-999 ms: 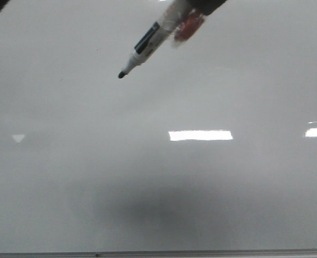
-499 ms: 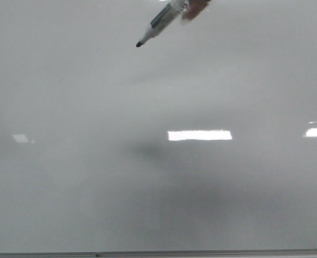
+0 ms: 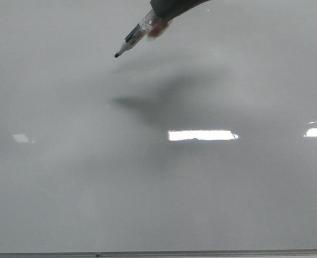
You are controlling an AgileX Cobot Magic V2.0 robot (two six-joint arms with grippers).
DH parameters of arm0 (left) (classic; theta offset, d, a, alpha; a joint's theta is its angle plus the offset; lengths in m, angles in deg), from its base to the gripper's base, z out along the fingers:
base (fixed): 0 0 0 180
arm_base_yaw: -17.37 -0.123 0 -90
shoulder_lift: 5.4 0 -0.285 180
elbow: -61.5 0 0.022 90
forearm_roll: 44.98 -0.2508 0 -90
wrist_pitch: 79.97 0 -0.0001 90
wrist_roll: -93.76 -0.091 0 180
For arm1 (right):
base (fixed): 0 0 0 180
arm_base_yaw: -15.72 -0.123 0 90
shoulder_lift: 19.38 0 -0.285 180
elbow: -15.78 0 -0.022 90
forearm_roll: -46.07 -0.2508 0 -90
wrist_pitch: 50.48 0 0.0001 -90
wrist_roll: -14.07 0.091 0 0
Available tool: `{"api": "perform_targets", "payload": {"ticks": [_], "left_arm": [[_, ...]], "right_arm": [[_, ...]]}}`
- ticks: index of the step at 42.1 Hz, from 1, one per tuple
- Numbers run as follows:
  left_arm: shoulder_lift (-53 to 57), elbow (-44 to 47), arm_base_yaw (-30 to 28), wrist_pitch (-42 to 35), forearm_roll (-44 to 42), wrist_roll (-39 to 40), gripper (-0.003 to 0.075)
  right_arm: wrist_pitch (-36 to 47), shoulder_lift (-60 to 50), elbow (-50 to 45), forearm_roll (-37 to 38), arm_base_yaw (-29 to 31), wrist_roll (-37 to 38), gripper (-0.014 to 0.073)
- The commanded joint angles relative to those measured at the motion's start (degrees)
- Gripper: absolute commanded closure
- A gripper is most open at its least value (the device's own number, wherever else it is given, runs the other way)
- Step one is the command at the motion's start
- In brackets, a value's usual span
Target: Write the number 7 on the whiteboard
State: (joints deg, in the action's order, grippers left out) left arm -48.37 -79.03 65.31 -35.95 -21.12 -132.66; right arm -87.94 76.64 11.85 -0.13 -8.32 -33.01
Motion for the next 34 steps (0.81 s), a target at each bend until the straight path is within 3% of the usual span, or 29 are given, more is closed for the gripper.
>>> {"api": "perform_targets", "payload": {"ticks": [1, 25, 34], "left_arm": [[0.06, -1.47, -0.13, -3.5, 1.91, 0.51, 0.0741], [0.06, -1.47, -0.13, -3.5, 1.91, 0.51, 0.0741], [0.06, -1.47, -0.13, -3.5, 1.91, 0.51, 0.0741]], "right_arm": [[2.42, 1.71, 4.64, -3.49, 0.04, -0.31, 0.0662], [10.11, 6.44, 6.81, -0.61, 0.41, -0.26, 0.0652], [10.74, 2.92, 2.32, 0.75, 5.48, 0.4, 0.0652]]}}
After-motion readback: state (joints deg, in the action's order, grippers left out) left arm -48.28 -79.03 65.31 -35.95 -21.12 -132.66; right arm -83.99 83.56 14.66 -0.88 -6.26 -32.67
